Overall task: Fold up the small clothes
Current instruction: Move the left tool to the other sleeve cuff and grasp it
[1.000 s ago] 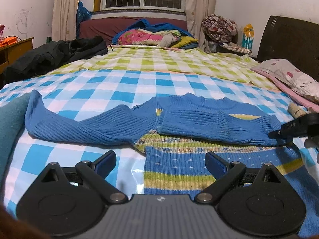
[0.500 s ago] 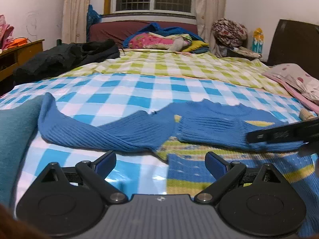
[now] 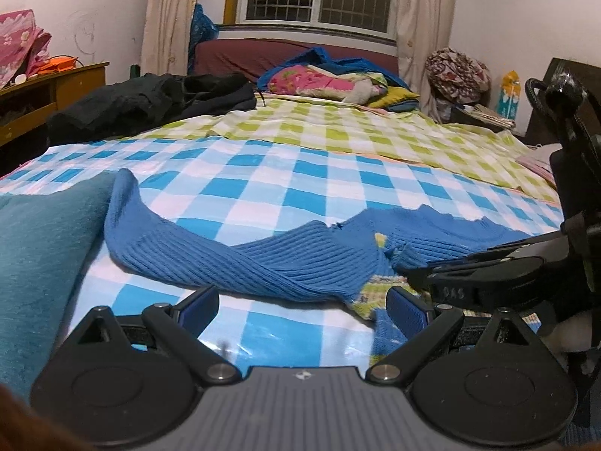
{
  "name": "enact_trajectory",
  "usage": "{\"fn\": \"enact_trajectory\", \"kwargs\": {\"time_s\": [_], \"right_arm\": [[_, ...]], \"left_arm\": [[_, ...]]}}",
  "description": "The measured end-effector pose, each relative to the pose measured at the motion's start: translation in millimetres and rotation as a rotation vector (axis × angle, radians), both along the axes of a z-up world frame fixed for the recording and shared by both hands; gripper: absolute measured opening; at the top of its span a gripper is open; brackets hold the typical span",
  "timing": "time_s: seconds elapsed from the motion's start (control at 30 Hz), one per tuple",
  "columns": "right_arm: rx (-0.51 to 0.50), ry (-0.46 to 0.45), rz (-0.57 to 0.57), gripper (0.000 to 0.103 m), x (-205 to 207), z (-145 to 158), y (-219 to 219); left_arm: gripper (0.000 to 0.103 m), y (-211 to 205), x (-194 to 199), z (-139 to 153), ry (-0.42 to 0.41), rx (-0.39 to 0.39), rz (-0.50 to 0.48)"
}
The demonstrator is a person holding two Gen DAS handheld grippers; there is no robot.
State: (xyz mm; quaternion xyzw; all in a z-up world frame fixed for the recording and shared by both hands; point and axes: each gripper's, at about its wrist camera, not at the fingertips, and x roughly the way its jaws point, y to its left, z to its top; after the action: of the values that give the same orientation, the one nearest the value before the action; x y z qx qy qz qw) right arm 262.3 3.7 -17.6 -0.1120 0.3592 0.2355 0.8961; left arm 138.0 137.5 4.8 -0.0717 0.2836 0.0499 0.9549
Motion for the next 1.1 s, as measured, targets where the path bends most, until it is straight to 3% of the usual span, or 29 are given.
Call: {"fn": "enact_trajectory", "kwargs": {"time_s": [0.27, 0.5, 0.6, 0.93, 1.1], "right_arm": [[0.058, -0.036, 0.011, 0.012, -8, 10, 11], [0.066, 0.019, -0.012, 0.017, 0, -3, 9], [0.100, 0.027, -0.016, 0.025, -4, 2, 4], [0.201, 0.028, 0.002, 0.025, -22, 9, -6], [0.261, 0.048, 0.015, 0.025, -31, 8, -13]], "left_arm": [[0.100, 7, 1, 2, -0.011, 0.002, 0.026], [0.100, 21, 0, 0, -0.044, -0.010, 0.044], [0.100, 39, -1, 0, -0.069, -0.063, 0.090], [0.100, 90, 15, 9, -0.073, -0.080, 0.270], [0.096, 119, 46, 21, -0.028, -0.115, 0.340]]}}
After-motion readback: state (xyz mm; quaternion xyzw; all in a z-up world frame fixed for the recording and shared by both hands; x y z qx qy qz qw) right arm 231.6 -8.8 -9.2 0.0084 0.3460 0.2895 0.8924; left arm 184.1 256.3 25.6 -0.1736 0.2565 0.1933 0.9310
